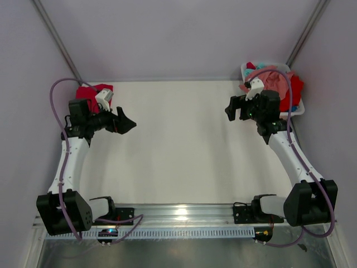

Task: Fold and stack the t-shirts
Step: Neatly place the folded tshirt to the corner

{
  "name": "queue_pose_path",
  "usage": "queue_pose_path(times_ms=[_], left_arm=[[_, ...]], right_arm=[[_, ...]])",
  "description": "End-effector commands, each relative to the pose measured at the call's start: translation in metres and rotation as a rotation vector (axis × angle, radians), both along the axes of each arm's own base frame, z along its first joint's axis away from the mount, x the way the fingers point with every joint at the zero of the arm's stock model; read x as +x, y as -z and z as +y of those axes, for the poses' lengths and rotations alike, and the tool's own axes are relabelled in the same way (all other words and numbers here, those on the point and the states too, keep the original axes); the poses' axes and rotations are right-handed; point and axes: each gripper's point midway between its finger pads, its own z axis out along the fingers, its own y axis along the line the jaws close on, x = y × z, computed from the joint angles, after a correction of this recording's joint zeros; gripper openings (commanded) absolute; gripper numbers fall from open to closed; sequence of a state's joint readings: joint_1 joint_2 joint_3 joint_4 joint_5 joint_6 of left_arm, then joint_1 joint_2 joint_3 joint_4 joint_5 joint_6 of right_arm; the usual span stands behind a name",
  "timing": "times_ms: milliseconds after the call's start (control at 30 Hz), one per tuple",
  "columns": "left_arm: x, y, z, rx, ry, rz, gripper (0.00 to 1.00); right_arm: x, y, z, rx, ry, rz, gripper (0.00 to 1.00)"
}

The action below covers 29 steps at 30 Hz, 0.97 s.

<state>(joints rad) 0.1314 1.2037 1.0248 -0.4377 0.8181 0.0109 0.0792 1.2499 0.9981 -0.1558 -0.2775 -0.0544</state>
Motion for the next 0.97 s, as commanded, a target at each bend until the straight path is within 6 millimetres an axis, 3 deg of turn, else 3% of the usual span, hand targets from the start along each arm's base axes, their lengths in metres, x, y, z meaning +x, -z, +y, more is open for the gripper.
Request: queue_pose_path(times_ms=[0,933], left_arm=[[-0.0028,-0.0172,-0.0075,-0.017,0.057,-0.092,0.99],[-0.0089,-0.0227,-0.0089,-0.009,0.068,-0.158,0.99]], right_arm=[[0.0028,-0.0127,0.0054,-0.001,-0.031,-0.042,0.99],[0.0028,-0.0109,0.0053,-0.012,-0.038,-0.041,0.99]])
